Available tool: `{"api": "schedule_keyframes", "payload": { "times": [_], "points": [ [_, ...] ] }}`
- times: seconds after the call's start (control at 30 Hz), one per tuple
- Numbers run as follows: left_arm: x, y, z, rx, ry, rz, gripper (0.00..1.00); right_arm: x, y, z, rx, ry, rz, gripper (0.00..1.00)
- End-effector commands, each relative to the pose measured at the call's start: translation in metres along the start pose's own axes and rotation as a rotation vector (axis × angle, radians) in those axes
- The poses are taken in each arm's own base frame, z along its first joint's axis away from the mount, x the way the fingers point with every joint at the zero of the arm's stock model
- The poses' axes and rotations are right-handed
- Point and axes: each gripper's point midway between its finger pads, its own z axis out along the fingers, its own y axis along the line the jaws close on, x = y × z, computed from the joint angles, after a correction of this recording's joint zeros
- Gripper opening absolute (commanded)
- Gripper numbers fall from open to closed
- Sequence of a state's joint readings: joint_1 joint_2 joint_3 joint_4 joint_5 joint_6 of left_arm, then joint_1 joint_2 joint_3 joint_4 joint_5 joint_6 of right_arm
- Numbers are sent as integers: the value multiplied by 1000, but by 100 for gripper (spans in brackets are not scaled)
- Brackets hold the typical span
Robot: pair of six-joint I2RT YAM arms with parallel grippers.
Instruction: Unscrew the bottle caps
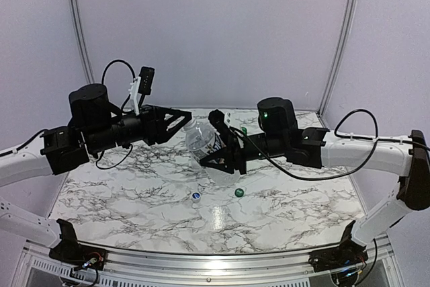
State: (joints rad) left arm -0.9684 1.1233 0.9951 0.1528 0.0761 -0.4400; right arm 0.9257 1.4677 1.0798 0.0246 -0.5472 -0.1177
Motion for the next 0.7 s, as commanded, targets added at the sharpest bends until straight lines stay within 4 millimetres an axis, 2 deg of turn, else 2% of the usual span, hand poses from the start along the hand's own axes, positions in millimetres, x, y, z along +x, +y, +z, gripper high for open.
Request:
{"api": "schedule_keyframes", "payload": {
  "times": [0.0, 0.1, 0.23, 0.37, 0.67],
  "points": [
    [-16, -28, -21, 148, -25, 131, 74, -10, 33, -10, -193, -43, -25, 24],
    [-10, -45, -30, 274, 10, 203, 84, -10, 53, -12, -328, -54, -25, 24],
    [6, -72, -42, 474, 66, 295, 89, -9, 75, -15, -503, -60, 2, 25],
    [13, -87, -50, 588, 76, 370, 89, -9, 90, -19, -617, -71, 20, 26],
    [25, -93, -42, 674, 116, 417, 78, -10, 106, -19, -720, -73, 30, 27]
  ]
}}
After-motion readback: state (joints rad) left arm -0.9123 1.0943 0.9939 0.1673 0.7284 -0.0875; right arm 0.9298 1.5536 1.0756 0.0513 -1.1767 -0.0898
